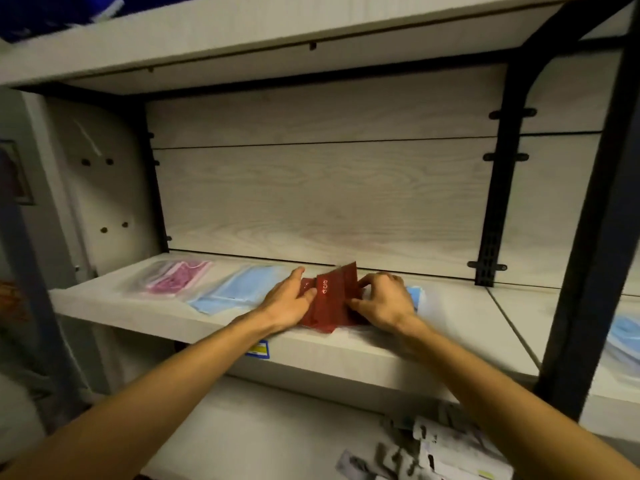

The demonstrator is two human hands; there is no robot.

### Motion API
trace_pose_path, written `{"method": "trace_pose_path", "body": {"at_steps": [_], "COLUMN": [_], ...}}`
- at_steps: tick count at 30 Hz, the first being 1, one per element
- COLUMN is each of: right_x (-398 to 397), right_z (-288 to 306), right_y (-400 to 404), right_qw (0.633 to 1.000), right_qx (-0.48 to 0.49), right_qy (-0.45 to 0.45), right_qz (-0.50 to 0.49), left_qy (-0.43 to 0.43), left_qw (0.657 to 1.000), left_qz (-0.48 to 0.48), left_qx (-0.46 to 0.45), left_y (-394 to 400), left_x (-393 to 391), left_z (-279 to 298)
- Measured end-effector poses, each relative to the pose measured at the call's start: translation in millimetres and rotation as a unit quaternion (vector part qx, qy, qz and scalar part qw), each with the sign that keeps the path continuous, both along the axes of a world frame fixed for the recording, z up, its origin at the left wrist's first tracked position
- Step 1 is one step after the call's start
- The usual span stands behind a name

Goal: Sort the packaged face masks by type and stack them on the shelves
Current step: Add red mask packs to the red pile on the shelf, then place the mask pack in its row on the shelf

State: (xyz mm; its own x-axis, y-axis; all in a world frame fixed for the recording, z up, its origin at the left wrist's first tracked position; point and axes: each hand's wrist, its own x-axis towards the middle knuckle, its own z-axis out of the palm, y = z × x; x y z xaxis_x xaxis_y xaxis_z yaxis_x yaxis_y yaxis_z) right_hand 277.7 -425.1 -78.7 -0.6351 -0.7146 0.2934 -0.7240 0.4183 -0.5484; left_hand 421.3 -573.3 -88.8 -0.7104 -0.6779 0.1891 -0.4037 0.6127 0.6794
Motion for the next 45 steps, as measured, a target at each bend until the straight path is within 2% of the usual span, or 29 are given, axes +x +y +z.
{"method": "trace_pose_path", "body": {"at_steps": [3, 7, 9, 16, 21, 25, 28, 31, 37, 45], "right_x": [5.9, 18.9, 27.0, 49.1, 48.1, 54.0, 62.9, 70.3, 44.0, -5.9], "right_z": [0.7, 0.0, -0.3, -6.5, -7.5, -4.7, -5.6, -10.1, -6.0, -18.5], "right_y": [-9.8, -17.0, -21.3, -5.9, 51.4, 114.0, 168.2, 229.0, 351.5, 490.9], "right_qw": [0.996, 0.988, 0.987, 0.987, 0.976, 0.970, 0.961, 0.953, 0.954, 0.943], "right_qx": [0.073, 0.124, 0.126, 0.078, 0.122, 0.111, 0.058, 0.026, -0.035, 0.029], "right_qy": [0.054, 0.078, 0.081, 0.102, 0.160, 0.205, 0.264, 0.299, 0.242, 0.203], "right_qz": [-0.021, -0.043, -0.060, -0.097, -0.089, -0.065, -0.051, -0.051, -0.173, -0.261], "left_qy": [-0.008, -0.101, -0.126, -0.129, -0.131, -0.064, -0.009, 0.019, 0.020, 0.011], "left_qw": [1.000, 0.981, 0.969, 0.943, 0.926, 0.915, 0.912, 0.891, 0.862, 0.842], "left_qz": [-0.021, -0.088, -0.104, -0.140, -0.170, -0.211, -0.222, -0.233, -0.321, -0.336], "left_qx": [-0.007, -0.138, -0.184, -0.273, -0.311, -0.337, -0.345, -0.388, -0.391, -0.422], "left_y": [-6.9, -14.4, -19.1, -21.5, 3.3, 47.6, 91.3, 145.9, 279.1, 408.7], "left_x": [1.2, 19.0, 26.9, 43.6, 40.2, 37.3, 35.8, 31.8, -2.5, -69.8], "left_z": [1.6, 4.3, 4.5, 8.4, 13.7, 16.1, 11.8, 6.4, 7.3, 11.2]}}
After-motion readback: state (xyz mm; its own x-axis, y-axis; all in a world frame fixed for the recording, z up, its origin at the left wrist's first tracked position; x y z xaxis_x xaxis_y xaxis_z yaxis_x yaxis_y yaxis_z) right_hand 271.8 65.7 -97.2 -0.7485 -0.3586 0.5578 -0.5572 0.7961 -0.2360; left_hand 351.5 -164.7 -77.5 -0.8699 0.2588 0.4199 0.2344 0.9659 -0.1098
